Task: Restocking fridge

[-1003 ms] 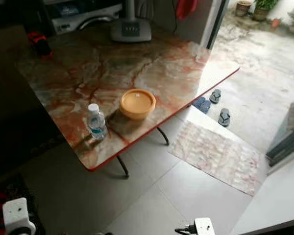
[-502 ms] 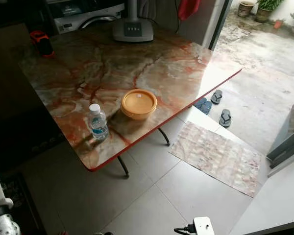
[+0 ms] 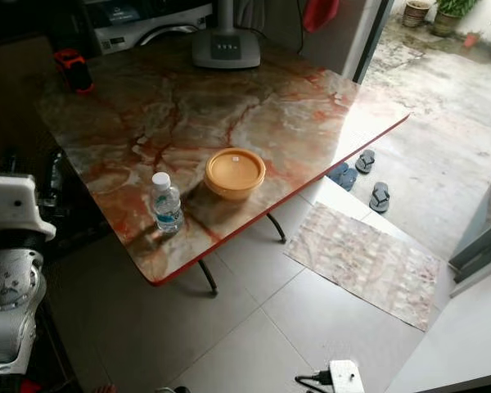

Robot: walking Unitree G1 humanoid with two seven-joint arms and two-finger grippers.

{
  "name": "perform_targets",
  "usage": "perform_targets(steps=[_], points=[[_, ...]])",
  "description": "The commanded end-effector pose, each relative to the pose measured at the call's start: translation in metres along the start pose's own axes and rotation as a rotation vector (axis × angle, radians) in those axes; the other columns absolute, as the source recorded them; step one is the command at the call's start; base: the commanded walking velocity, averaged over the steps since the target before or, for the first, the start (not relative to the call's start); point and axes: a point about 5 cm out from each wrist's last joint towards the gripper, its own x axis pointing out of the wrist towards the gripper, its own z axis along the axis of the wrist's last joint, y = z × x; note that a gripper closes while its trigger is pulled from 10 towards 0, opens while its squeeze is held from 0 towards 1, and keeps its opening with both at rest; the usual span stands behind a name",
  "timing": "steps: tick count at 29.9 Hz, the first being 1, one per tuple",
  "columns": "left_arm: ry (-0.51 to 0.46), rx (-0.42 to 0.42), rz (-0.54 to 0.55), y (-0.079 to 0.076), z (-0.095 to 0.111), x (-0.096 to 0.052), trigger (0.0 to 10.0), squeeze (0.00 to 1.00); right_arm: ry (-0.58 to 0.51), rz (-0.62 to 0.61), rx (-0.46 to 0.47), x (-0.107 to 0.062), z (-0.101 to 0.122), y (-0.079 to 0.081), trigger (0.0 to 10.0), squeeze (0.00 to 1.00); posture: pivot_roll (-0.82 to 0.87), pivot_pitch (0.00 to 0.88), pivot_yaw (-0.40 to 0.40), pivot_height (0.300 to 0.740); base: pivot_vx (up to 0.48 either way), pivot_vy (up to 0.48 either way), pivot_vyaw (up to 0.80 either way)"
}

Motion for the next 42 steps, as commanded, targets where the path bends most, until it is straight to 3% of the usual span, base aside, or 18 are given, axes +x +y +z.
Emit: perform_targets(steps=[1, 5, 8, 9, 10, 11, 12, 16, 18, 25, 29, 30, 42], points=[[0.012, -0.015, -0.031, -0.004, 0.003, 0.000, 10.0, 0.00, -0.057, -0.030, 0.057, -0.002, 0.000, -0.002, 10.0, 0.00, 0.04, 0.090, -0.037, 0.740, 0.000, 0.000, 0.00], [0.050, -0.028, -0.052, -0.008, -0.002, -0.005, 10.0, 0.00, -0.160, -0.006, 0.064, -0.004, 0.008, 0.001, 10.0, 0.00, 0.03, 0.086, -0.035, 0.740, 0.000, 0.000, 0.00], [0.070, -0.040, -0.070, -0.014, -0.001, -0.004, 10.0, 0.00, -0.205, -0.011, 0.130, -0.005, 0.009, 0.001, 10.0, 0.00, 0.02, 0.080, -0.030, 0.740, 0.000, 0.000, 0.00], [0.074, -0.048, -0.071, -0.015, -0.001, -0.003, 10.0, 0.00, -0.383, 0.001, 0.086, 0.001, 0.059, -0.001, 10.0, 0.00, 0.02, 0.078, -0.029, 0.740, 0.000, 0.000, 0.00], [0.074, -0.048, -0.071, -0.015, -0.001, -0.003, 10.0, 0.00, -0.383, 0.001, 0.086, 0.001, 0.059, -0.001, 10.0, 0.00, 0.02, 0.078, -0.029, 0.740, 0.000, 0.000, 0.00], [0.078, -0.057, -0.080, -0.018, -0.001, -0.003, 10.0, 0.00, -0.647, 0.020, 0.042, -0.001, 0.132, -0.001, 10.0, 0.00, 0.01, 0.072, -0.025, 0.740, 0.000, 0.000, 0.00], [0.076, -0.059, -0.090, -0.020, 0.000, -0.002, 10.0, 0.00, -0.757, 0.032, 0.043, -0.007, 0.162, 0.001, 10.0, 0.00, 0.01, 0.070, -0.025, 0.740, 0.000, 0.000, 0.00], [0.074, -0.064, -0.096, -0.022, 0.001, 0.000, 10.0, 0.00, -0.832, 0.058, 0.044, -0.012, 0.178, 0.007, 10.0, 0.00, 0.01, 0.068, -0.024, 0.740, 0.000, 0.000, 0.00], [0.075, -0.070, -0.100, -0.024, 0.003, 0.000, 10.0, 0.00, -0.900, 0.115, 0.024, -0.017, 0.193, 0.019, 10.0, 0.00, 0.01, 0.065, -0.025, 0.740, 0.000, 0.000, 0.00], [0.080, -0.082, -0.108, -0.025, 0.003, -0.001, 10.0, 0.00, -0.997, 0.170, 0.007, -0.031, 0.212, 0.033, 10.0, 0.00, 0.02, 0.066, -0.028, 0.740, 0.000, 0.000, 0.00], [0.087, -0.115, -0.144, -0.029, 0.006, 0.000, 10.0, 0.00, -1.076, 0.226, -0.067, -0.046, 0.225, 0.041, 10.0, 0.00, 0.03, 0.082, -0.032, 0.740, 0.000, 0.000, 0.00], [0.095, -0.156, -0.179, -0.032, 0.006, -0.003, 10.0, 0.00, -1.125, 0.233, -0.119, -0.057, 0.232, 0.043, 10.0, 0.00, 0.03, 0.086, -0.030, 0.740, 0.000, 0.000, 0.00], [0.210, -0.256, -0.347, -0.060, -0.003, -0.032, 10.0, 0.00, -1.116, 0.239, -0.111, -0.070, 0.232, 0.047, 10.0, 0.00, 0.03, 0.104, -0.016, 0.740, 0.000, 0.000, 0.00]])
